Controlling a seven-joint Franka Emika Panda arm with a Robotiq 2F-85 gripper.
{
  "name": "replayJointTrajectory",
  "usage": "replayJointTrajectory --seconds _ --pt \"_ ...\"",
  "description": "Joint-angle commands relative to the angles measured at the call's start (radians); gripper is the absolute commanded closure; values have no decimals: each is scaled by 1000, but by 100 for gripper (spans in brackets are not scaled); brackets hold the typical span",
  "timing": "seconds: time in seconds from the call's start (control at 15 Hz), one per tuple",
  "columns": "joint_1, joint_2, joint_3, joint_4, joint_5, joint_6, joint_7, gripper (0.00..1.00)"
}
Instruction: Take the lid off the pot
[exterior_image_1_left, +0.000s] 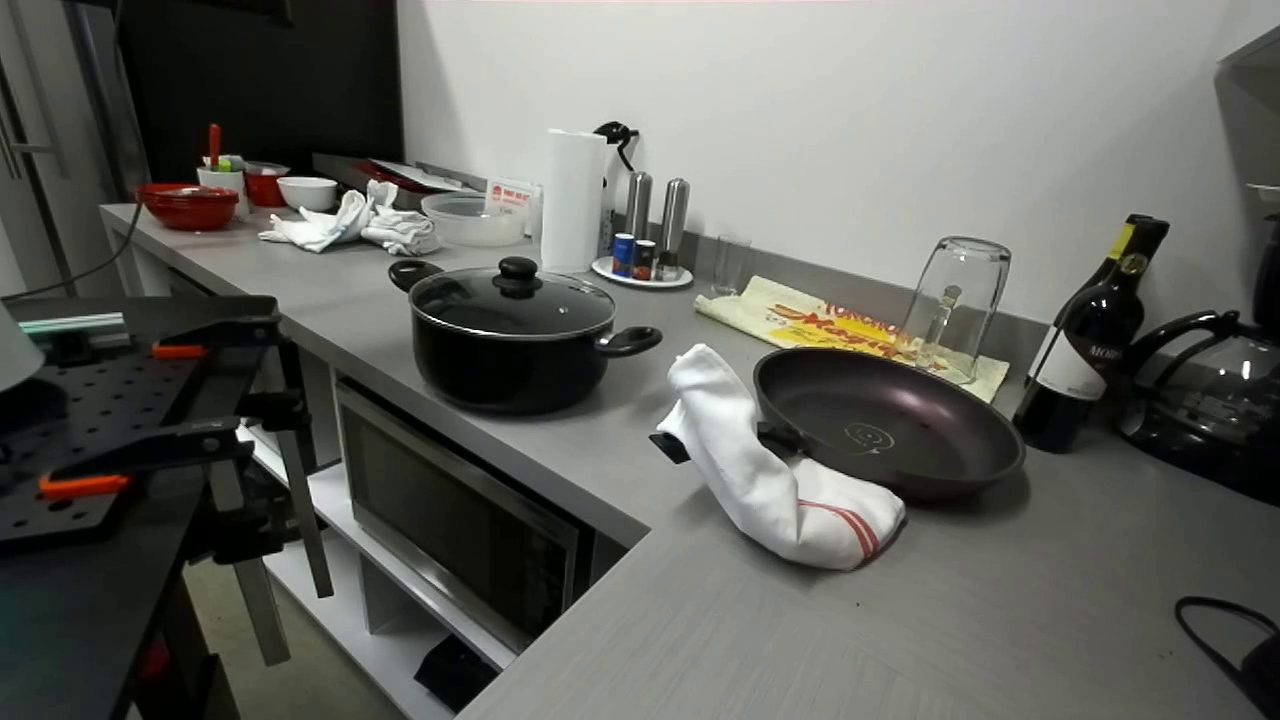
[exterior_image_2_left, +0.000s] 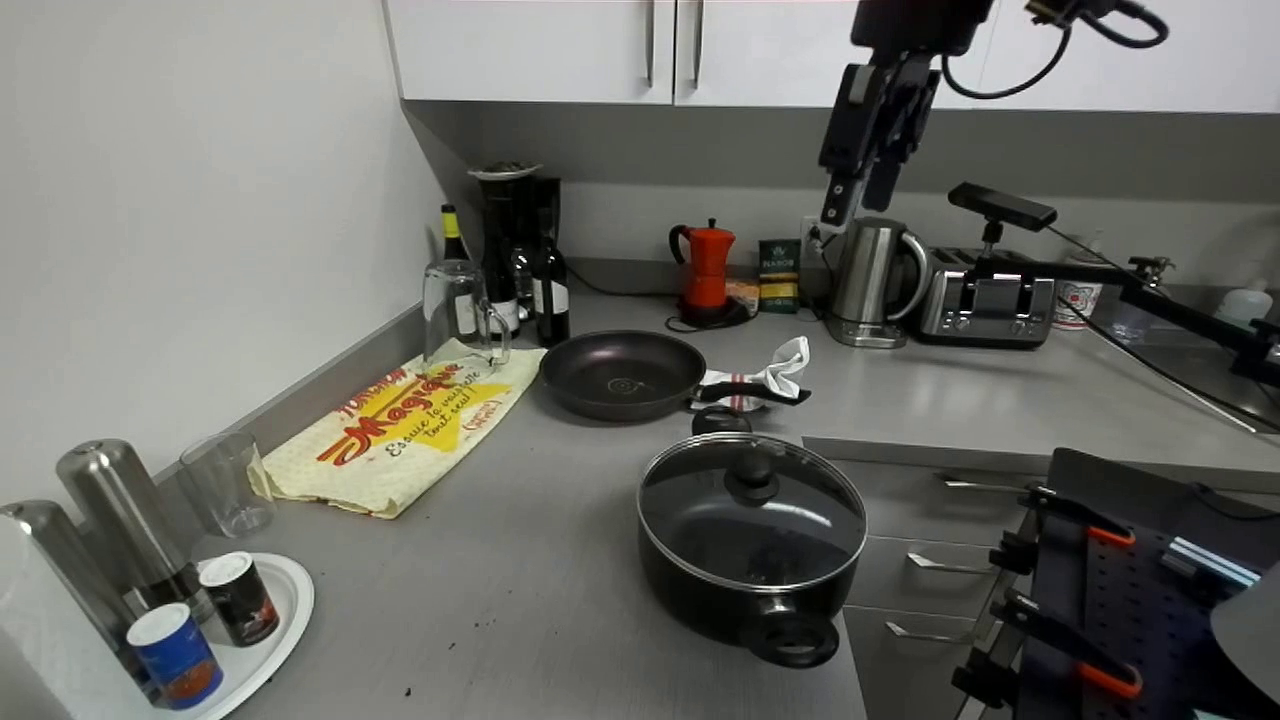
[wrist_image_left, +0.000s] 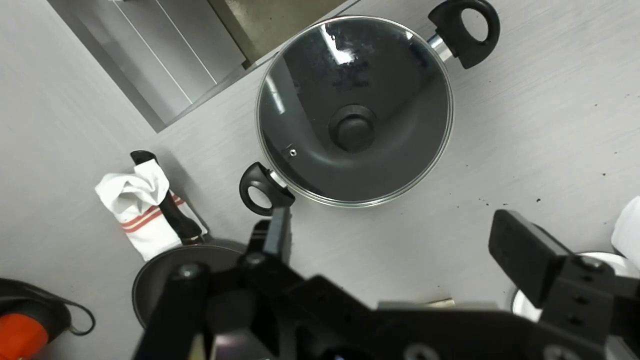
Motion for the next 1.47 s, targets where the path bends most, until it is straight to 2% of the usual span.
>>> replayJointTrajectory --seconds 0.0,0.47,0.8,1.4 --pt "-2 179 -57 54 1 64 -75 0" --pt "4 448 -137 143 44 136 -237 0" --pt "5 568 -136 177 64 144 -296 0" --pt "15 718 -118 203 47 186 -324 0"
